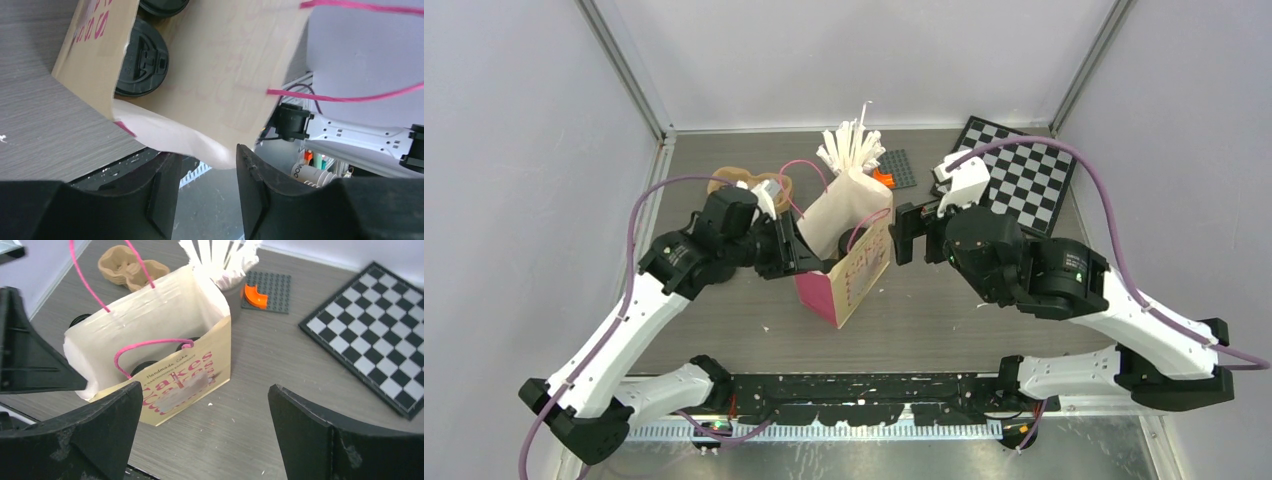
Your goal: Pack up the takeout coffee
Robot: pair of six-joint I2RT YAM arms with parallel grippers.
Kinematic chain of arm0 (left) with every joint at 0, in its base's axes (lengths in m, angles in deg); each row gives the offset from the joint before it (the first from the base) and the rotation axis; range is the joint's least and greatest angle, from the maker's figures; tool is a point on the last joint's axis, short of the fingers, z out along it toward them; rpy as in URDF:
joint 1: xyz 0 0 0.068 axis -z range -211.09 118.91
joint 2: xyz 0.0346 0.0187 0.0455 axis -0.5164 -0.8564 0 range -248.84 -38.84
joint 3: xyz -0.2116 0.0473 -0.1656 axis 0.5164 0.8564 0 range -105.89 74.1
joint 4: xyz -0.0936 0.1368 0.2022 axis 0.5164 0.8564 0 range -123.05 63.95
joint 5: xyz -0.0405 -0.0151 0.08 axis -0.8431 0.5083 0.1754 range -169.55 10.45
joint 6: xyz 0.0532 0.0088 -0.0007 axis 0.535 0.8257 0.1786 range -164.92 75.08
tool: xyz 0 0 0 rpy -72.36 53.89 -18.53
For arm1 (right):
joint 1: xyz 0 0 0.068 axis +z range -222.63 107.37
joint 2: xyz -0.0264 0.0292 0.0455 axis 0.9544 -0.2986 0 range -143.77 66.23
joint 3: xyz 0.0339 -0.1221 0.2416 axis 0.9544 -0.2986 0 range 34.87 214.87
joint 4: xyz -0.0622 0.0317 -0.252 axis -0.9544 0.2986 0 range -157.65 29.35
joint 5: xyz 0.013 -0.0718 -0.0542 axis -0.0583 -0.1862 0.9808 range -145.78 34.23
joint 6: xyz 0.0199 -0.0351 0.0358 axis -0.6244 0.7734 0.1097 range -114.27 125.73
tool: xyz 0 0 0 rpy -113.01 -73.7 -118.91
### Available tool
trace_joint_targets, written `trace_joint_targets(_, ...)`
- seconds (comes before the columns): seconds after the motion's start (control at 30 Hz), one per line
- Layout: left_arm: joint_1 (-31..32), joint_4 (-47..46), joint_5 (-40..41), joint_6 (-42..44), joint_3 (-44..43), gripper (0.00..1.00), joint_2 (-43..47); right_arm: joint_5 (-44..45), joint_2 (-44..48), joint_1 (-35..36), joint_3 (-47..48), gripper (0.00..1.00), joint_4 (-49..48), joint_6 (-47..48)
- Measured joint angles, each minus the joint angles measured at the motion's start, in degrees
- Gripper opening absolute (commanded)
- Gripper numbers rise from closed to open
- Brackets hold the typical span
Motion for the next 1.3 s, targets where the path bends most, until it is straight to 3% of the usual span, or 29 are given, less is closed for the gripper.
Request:
trace_joint_targets(0.17,0.00,2.64,1.16,2.82,-6.60,0.58,-0.31,1.75,-1.44,0.00,4.20,1.00,9.18,-9.31)
trace_joint_targets(0.37,0.00,7.43,4.83,9.75,-23.10,0.72,-5.05,3.30,-0.81,0.00,10.21,1.00,16.55,-18.08)
trace_joint_targets(0.4,0.00,7.98,5.46,10.93,-26.32,0.77,-6.10,3.56,-0.68,0.00,11.91,1.00,17.42,-18.91)
trace_joint_targets(0.43,-0.02,8.02,6.01,12.09,-28.74,0.93,-6.71,3.80,-0.68,0.00,13.68,1.00,18.29,-19.47)
trace_joint_targets(0.47,-0.02,7.96,6.56,12.76,-30.29,0.99,-6.84,4.17,-0.70,0.00,15.58,1.00,19.15,-20.02)
trace_joint_targets(0.67,0.00,5.92,8.33,14.78,-27.71,1.00,-1.38,6.34,-0.42,0.00,20.70,1.00,23.23,-22.53)
trace_joint_targets(0.93,0.00,2.54,9.75,14.82,-19.17,1.00,6.64,6.45,3.82,0.00,15.47,1.00,24.70,-26.43)
trace_joint_targets(1.2,0.00,8.22,19.61,15.28,-23.17,1.00,3.74,6.49,6.16,0.00,13.94,1.00,23.43,-27.82)
trace_joint_targets(1.3,0.00,10.03,24.11,15.76,-25.49,1.00,1.05,6.25,7.78,0.00,11.30,1.00,19.02,-23.89)
